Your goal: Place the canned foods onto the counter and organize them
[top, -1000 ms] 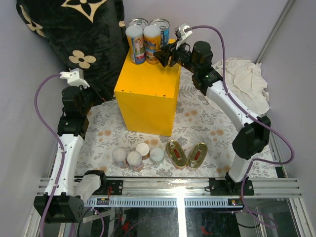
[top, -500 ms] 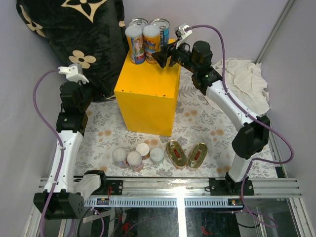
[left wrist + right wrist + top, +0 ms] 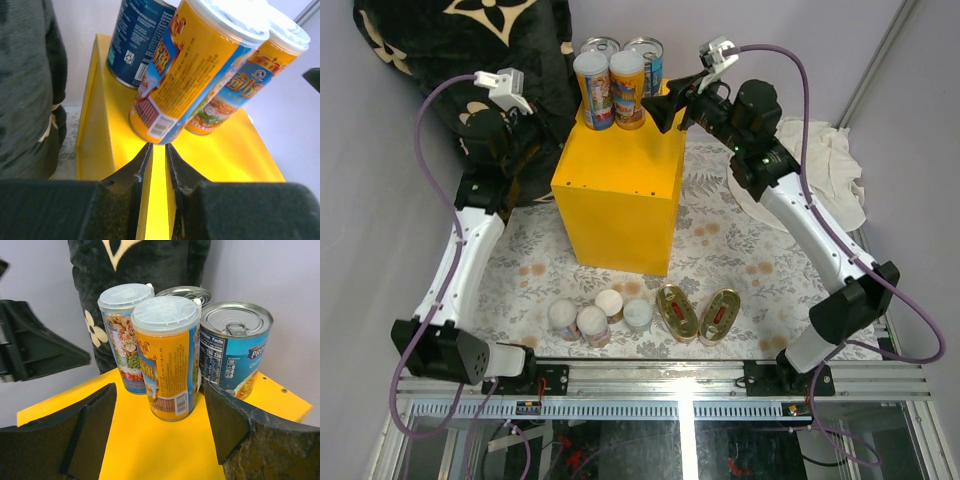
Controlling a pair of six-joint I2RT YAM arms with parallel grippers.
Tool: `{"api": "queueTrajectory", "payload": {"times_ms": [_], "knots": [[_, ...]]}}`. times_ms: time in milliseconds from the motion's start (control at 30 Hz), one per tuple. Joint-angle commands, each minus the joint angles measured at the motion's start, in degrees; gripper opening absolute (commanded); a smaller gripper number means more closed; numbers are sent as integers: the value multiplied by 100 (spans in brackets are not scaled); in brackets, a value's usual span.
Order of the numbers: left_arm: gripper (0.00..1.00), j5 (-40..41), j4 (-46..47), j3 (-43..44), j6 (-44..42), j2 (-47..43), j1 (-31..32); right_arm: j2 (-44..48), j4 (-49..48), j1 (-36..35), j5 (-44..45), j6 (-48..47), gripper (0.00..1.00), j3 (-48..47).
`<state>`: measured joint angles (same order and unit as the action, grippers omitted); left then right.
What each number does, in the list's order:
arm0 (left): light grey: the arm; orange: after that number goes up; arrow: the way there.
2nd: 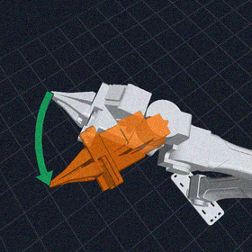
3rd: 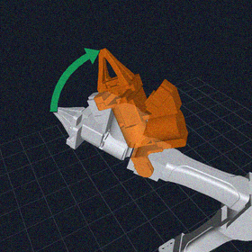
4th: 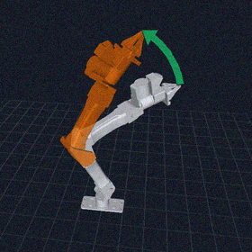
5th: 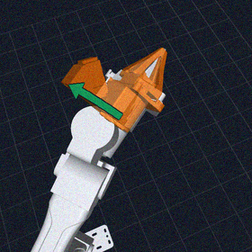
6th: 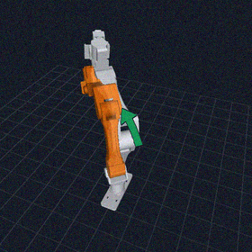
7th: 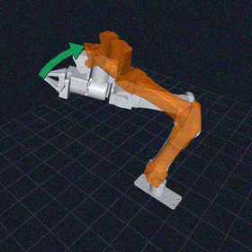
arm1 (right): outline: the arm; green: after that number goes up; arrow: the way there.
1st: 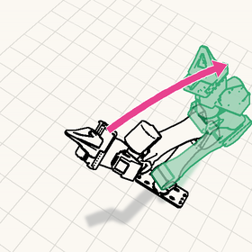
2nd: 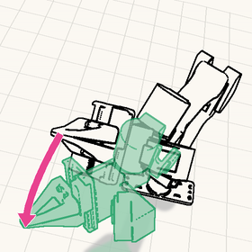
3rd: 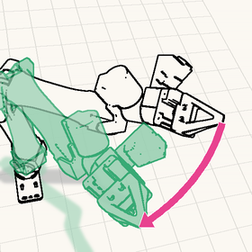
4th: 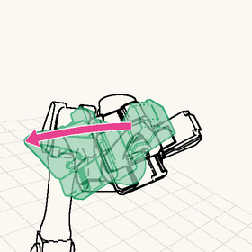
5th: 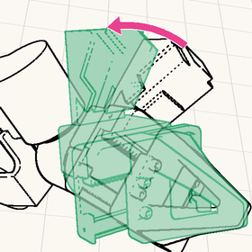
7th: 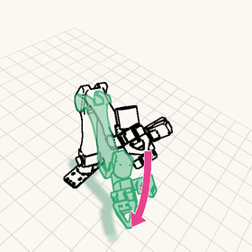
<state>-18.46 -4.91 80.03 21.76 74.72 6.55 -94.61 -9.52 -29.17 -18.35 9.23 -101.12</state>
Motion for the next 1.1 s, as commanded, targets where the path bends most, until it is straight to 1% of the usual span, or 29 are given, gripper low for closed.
{"api": "queueTrajectory", "payload": {"times_ms": [0, 100, 233, 333, 400, 433, 533, 600, 633, 700, 800, 900, 1000, 1067], "knots": [[14, -575, 687, 388, 115, 529, 108, 548, -195, -1, 275, -140, 78, 243], [14, -730, 994, 384, 301, 724, 131, 729, -234, -6, 311, -133, 78, 420], [16, -615, 1180, 360, 467, 830, 137, 952, -240, -7, 389, -88, 78, 611], [17, -571, 1419, 263, 532, 863, 137, 1103, -412, -4, 319, 183, 78, 813], [18, -552, 1577, 192, 569, 894, 136, 1188, -650, -1, 276, 649, 78, 924], [17, -534, 1581, 203, 568, 916, 134, 1212, -761, -2, 222, 1027, 80, 937], [17, -501, 1461, 277, 560, 971, 141, 1217, -1040, -7, 278, 2465, 87, 836], [17, -489, 1406, 244, 562, 916, 135, 1181, -1161, -2, 396, 3342, 95, 701], [18, -461, 1410, 183, 559, 868, 141, 1155, -1150, 2, 428, 3688, 97, 563], [18, -398, 1472, 55, 536, 792, 141, 1102, -1012, 50, 524, 4291, 98, 271], [19, -352, 1382, 22, 472, 760, 133, 926, -1056, 177, 299, 4995, 99, -156], [19, -369, 1358, 0, 451, 748, 134, 718, -1347, 200, -278, 5334, 99, -443], [19, -426, 1253, 47, 443, 738, 136, 639, -1360, 210, -429, 5380, 98, -456], [19, -411, 1240, 17, 431, 660, 133, 682, -1393, 209, -450, 5230, 96, -390]]}}
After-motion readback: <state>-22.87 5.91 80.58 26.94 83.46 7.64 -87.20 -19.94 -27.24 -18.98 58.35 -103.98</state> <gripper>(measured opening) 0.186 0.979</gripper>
